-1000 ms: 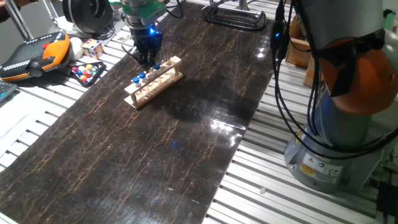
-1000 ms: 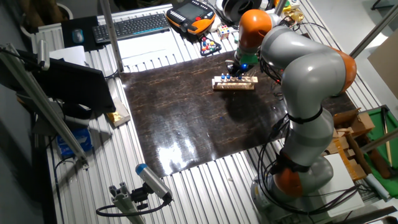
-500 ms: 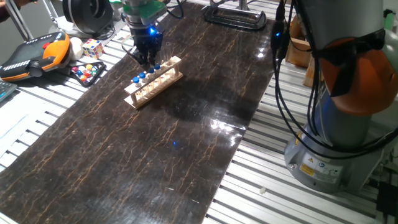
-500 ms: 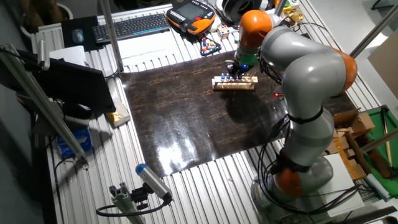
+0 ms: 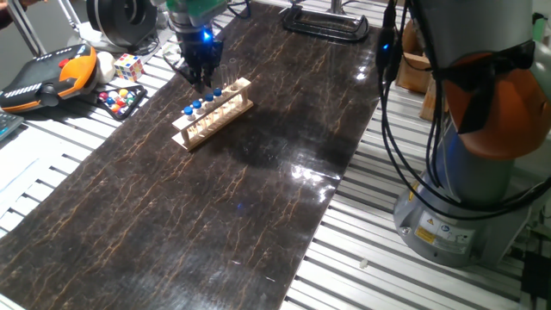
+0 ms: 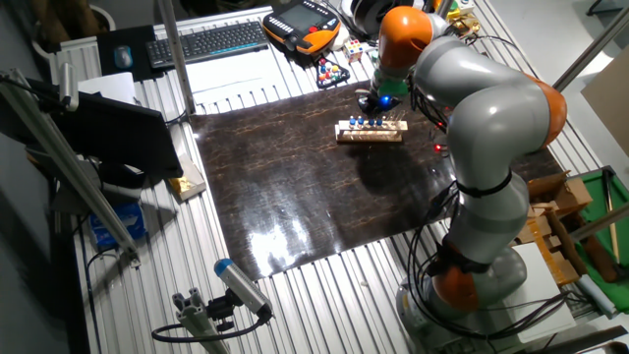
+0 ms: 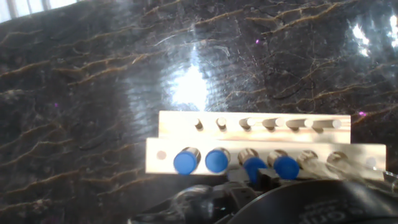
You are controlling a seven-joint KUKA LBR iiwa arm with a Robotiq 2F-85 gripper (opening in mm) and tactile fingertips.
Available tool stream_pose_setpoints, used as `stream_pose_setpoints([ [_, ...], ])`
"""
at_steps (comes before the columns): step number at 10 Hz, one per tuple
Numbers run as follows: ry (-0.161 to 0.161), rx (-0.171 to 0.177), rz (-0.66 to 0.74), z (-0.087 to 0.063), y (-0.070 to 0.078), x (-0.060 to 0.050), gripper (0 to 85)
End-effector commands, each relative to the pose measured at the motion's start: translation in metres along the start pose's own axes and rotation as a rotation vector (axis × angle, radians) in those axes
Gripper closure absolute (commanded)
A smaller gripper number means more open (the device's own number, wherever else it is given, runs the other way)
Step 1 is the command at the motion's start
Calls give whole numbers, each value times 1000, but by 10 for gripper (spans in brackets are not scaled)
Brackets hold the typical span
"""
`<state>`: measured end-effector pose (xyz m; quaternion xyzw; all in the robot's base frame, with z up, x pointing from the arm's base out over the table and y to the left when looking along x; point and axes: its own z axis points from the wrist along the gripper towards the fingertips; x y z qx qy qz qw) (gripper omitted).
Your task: Shake the test tube
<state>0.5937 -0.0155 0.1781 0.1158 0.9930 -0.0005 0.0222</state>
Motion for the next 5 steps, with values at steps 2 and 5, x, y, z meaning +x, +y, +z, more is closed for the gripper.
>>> stream_pose_setpoints([
  [2, 15, 5, 0, -13, 2, 3, 843],
  [5, 18, 11, 3, -29, 8, 11, 843],
])
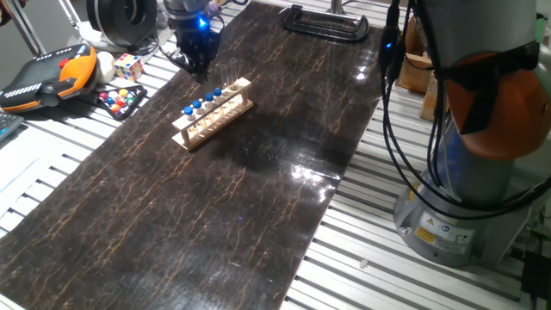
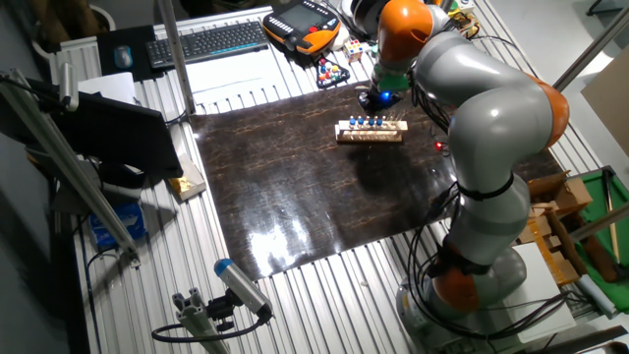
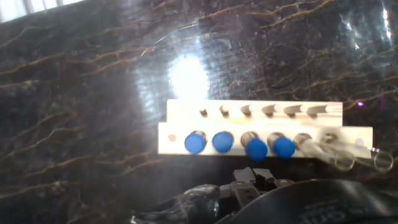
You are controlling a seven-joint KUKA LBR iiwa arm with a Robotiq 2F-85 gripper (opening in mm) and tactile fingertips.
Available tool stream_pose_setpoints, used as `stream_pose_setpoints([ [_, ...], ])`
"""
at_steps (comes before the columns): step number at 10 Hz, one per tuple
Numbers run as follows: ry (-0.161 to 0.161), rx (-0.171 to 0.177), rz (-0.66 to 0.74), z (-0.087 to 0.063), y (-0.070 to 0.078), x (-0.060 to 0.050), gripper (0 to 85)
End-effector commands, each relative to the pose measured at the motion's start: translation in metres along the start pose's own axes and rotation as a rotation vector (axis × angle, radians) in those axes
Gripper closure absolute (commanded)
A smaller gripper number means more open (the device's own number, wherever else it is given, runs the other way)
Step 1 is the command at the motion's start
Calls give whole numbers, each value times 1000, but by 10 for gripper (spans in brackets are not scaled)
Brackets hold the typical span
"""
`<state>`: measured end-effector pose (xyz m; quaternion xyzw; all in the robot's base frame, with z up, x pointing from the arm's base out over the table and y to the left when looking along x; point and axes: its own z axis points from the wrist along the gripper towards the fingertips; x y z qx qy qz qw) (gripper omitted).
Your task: Shake the test tube
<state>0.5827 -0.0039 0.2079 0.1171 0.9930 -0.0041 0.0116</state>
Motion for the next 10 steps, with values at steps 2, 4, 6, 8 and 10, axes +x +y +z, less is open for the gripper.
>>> stream_pose_setpoints([
  [2, 4, -2, -10, -8, 4, 6, 843],
  [4, 2, 5, -19, -16, 7, 13, 843],
  [6, 2, 14, -33, -27, 9, 21, 843],
  [8, 12, 17, -58, -35, 9, 30, 843],
  [10, 11, 10, -70, -36, 9, 31, 843],
])
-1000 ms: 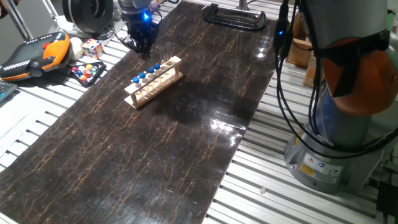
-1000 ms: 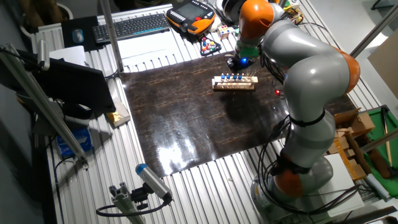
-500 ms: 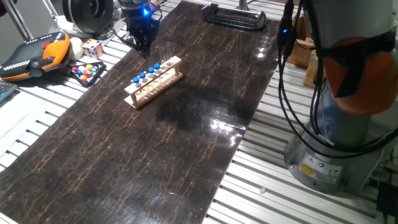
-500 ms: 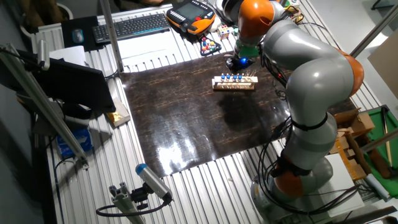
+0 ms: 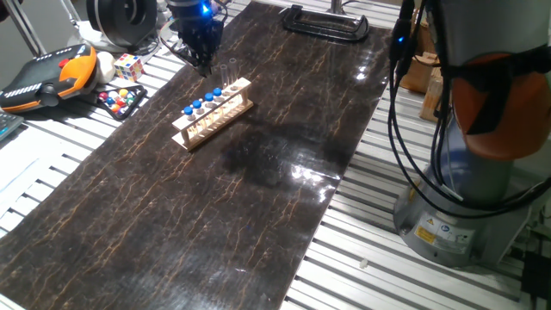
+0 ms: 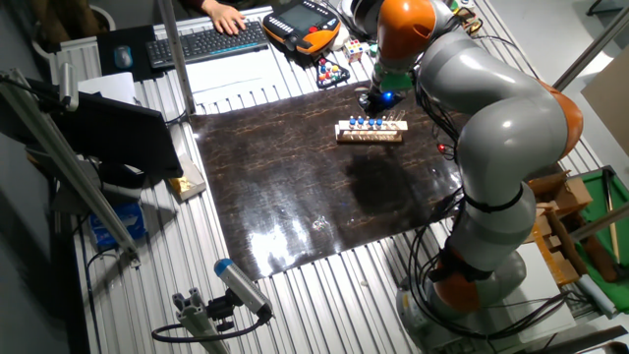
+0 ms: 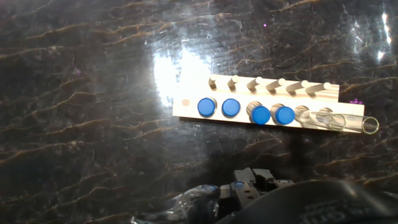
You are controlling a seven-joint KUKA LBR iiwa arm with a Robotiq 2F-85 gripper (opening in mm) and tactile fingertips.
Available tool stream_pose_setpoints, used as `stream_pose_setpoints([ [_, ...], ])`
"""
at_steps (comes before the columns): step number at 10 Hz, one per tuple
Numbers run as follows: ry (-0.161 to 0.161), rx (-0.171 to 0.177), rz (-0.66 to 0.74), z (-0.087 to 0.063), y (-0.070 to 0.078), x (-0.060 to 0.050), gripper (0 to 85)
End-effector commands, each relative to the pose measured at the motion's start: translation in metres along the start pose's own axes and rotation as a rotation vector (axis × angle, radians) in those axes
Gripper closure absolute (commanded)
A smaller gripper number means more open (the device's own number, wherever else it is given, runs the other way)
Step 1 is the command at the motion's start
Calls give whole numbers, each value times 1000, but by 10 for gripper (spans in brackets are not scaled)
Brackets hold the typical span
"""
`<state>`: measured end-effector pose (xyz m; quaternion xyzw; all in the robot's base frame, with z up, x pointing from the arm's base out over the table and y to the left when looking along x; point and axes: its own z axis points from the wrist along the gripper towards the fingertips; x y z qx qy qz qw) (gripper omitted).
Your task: Shake the test tube
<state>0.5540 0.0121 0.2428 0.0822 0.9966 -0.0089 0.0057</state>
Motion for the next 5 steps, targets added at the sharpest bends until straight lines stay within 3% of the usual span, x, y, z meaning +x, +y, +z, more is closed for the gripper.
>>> stream_pose_setpoints([
  [1, -4, 4, -6, 0, -1, 0, 843],
  [5, -4, 4, -13, 0, 0, -1, 843],
])
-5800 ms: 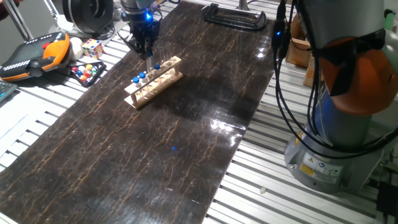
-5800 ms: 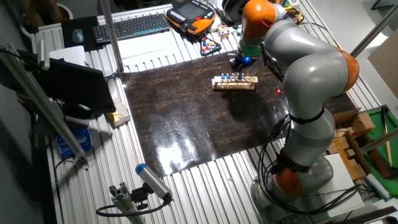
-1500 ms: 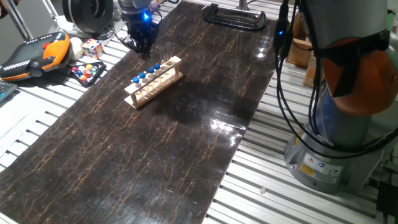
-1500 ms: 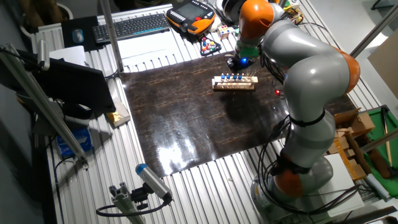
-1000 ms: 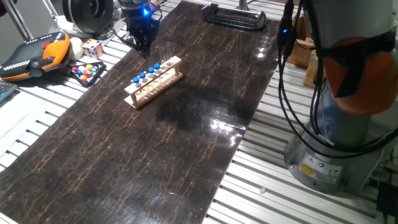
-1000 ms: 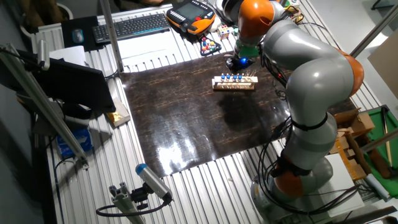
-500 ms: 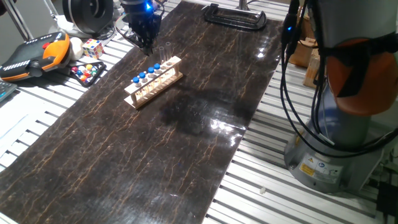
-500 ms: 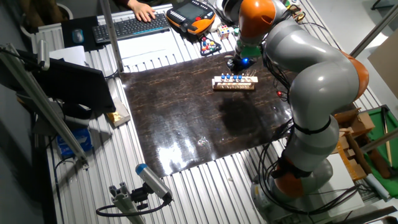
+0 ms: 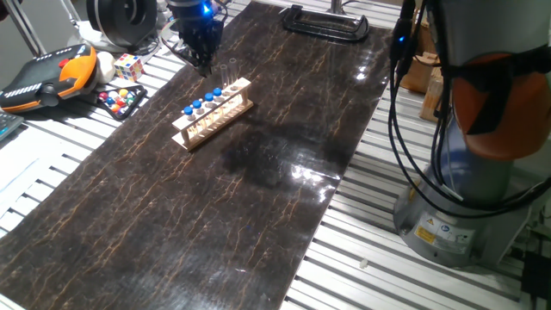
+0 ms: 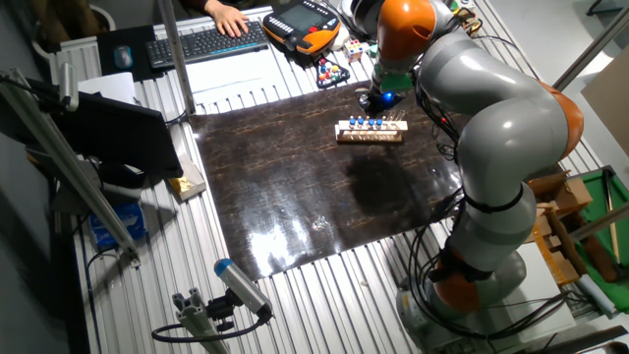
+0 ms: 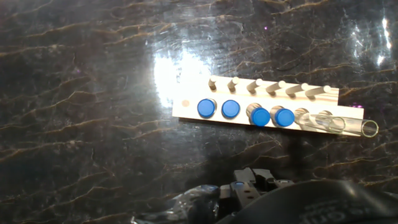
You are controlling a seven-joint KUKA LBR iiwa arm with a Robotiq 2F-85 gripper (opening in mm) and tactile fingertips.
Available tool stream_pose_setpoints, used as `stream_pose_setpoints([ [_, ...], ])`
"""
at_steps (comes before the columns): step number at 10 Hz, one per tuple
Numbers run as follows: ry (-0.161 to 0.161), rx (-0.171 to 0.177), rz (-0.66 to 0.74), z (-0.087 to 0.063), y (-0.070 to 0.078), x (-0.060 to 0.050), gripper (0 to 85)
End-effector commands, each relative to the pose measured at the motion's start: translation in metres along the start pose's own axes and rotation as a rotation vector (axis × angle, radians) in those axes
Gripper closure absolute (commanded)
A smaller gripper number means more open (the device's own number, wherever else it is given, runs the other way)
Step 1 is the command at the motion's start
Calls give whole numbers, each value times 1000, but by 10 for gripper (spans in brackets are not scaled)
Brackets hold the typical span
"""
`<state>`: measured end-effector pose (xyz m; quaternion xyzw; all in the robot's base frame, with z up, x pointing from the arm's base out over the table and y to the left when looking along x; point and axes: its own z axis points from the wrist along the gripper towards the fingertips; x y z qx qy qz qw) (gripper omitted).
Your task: Shake the test tube
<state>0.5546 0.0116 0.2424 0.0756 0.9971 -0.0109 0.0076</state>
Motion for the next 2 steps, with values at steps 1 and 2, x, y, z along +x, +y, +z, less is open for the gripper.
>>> stream_pose_setpoints([
  [1, -1, 1, 0, 0, 0, 0, 843],
  [2, 2, 3, 0, 0, 0, 0, 843],
])
